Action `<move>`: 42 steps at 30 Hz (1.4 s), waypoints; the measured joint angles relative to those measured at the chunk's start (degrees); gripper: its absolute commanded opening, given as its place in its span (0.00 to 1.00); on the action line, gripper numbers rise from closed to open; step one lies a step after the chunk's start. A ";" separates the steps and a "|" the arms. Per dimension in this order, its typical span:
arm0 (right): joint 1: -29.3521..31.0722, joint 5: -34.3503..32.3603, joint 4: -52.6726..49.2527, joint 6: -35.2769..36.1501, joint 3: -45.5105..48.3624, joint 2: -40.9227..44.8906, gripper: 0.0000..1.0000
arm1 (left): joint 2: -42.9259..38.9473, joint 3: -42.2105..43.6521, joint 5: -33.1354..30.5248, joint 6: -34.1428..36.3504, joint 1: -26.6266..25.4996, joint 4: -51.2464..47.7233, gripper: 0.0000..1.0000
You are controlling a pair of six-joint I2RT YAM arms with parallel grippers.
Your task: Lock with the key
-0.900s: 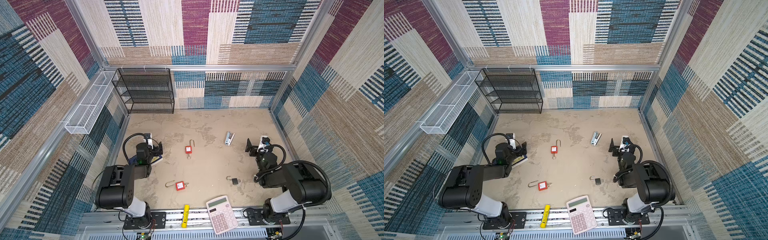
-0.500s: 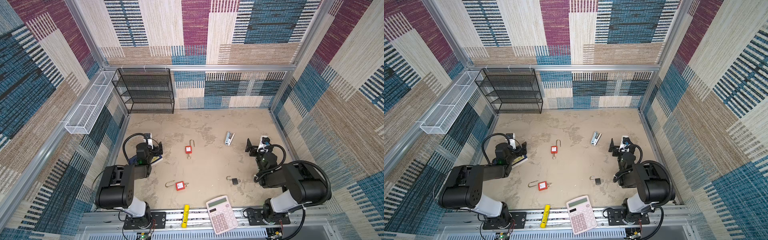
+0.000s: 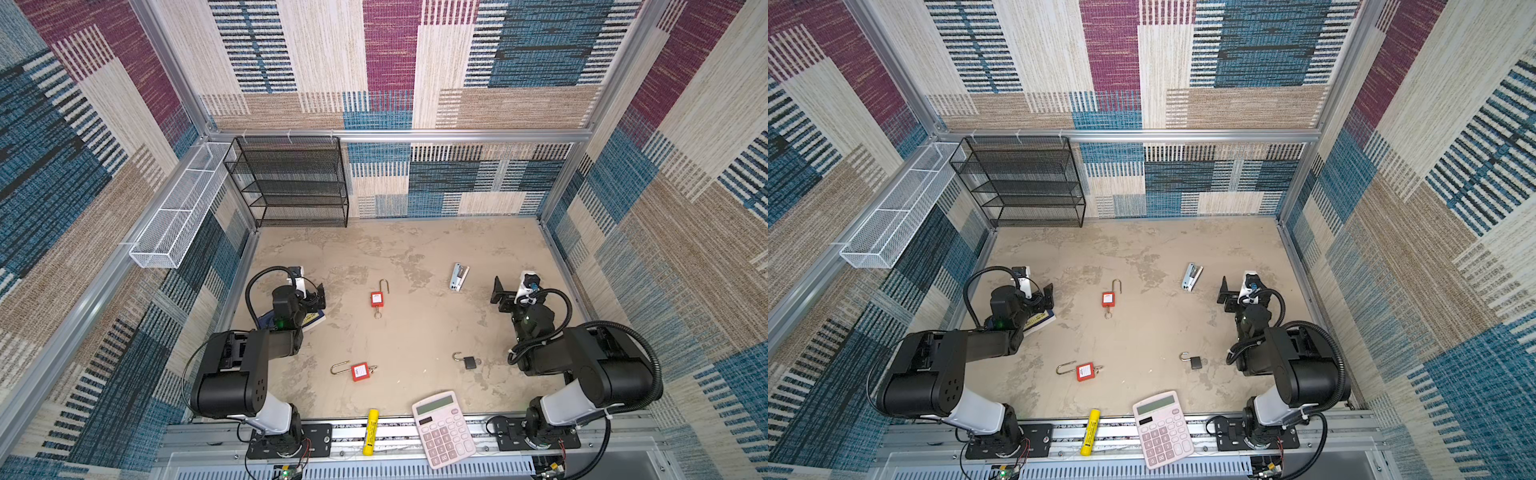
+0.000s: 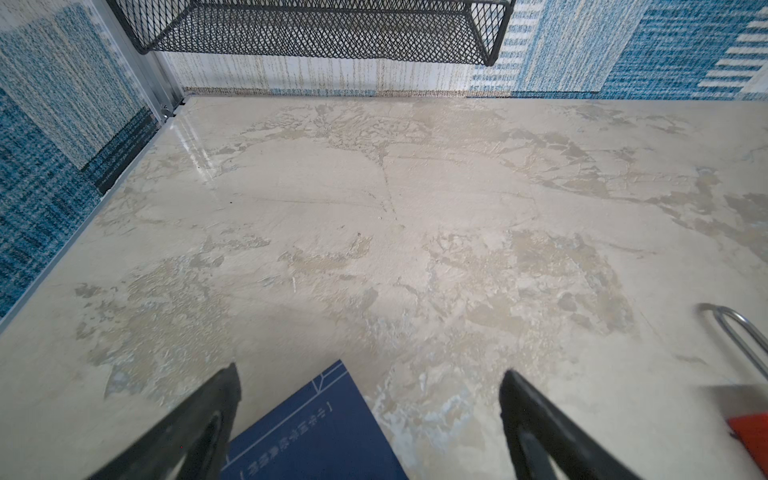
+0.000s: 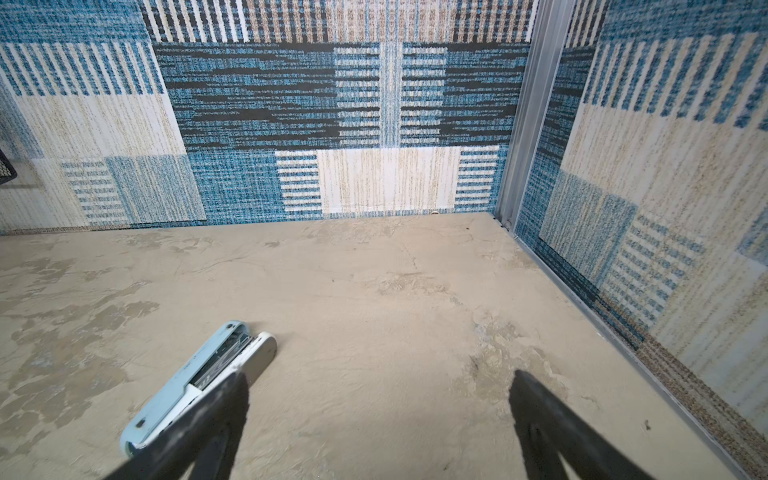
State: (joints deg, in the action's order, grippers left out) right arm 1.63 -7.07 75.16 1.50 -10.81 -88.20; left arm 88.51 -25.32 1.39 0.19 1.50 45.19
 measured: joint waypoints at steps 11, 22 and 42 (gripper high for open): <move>-0.87 2.84 -14.36 -0.81 -5.84 12.31 0.99 | -15.54 -5.75 -4.13 -0.46 -0.02 -16.44 0.94; 9.73 25.49 -38.88 6.54 -10.27 34.49 0.99 | -25.94 -15.39 -3.10 -12.66 -0.02 -48.65 0.94; 51.12 34.27 -68.39 27.30 -33.22 -0.15 0.94 | -37.97 -13.31 11.72 -36.20 -0.13 -77.94 0.86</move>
State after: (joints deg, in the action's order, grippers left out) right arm 52.75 27.20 6.76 28.80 -44.03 -88.36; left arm 50.54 -38.63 13.10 -36.01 1.37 -32.75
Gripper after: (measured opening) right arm 0.957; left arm 0.867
